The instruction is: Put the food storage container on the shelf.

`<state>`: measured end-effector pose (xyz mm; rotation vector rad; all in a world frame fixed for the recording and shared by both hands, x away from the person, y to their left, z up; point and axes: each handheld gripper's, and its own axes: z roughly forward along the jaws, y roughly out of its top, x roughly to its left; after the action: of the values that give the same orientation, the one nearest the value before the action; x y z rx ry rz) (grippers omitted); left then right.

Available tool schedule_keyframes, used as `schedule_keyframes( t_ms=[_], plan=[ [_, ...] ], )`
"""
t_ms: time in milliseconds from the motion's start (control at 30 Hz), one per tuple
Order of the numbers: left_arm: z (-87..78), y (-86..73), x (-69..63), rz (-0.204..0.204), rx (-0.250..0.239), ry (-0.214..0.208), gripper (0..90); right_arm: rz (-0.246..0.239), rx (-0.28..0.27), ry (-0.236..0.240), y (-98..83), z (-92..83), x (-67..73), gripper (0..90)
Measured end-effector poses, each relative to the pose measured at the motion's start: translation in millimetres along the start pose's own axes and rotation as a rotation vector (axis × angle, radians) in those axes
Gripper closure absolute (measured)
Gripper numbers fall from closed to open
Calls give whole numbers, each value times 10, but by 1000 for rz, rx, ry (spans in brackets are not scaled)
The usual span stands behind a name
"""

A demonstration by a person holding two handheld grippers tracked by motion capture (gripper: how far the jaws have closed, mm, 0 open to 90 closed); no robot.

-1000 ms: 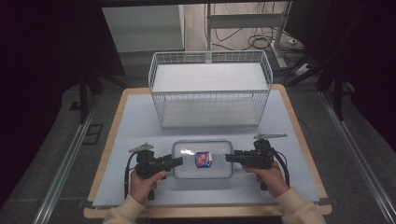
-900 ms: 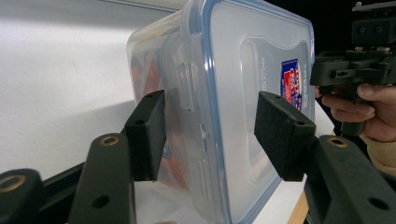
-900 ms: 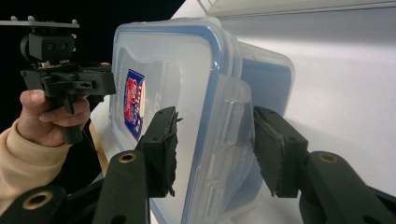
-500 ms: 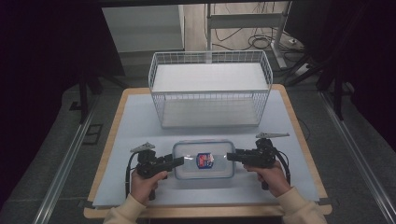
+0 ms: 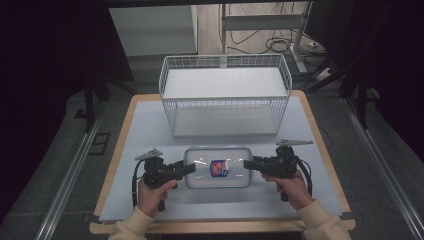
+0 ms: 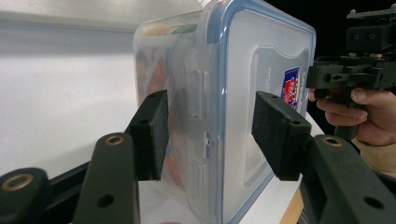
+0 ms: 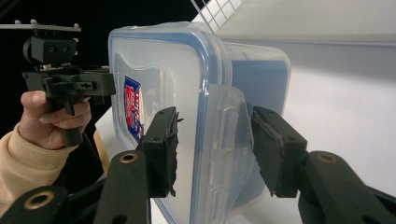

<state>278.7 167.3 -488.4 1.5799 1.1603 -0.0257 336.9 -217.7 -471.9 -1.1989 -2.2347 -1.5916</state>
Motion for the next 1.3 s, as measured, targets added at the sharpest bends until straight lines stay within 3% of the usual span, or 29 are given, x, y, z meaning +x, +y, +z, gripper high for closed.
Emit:
schedule_keyframes(
  t_ms=[533,1300],
  plan=[
    [-80,156,-85,32,-32,-4,478,-52,-38,7,170,-74,98,528],
    [-147,614,-331,103,-72,-12,479,-113,-105,2,530,-297,247,528]
  ],
)
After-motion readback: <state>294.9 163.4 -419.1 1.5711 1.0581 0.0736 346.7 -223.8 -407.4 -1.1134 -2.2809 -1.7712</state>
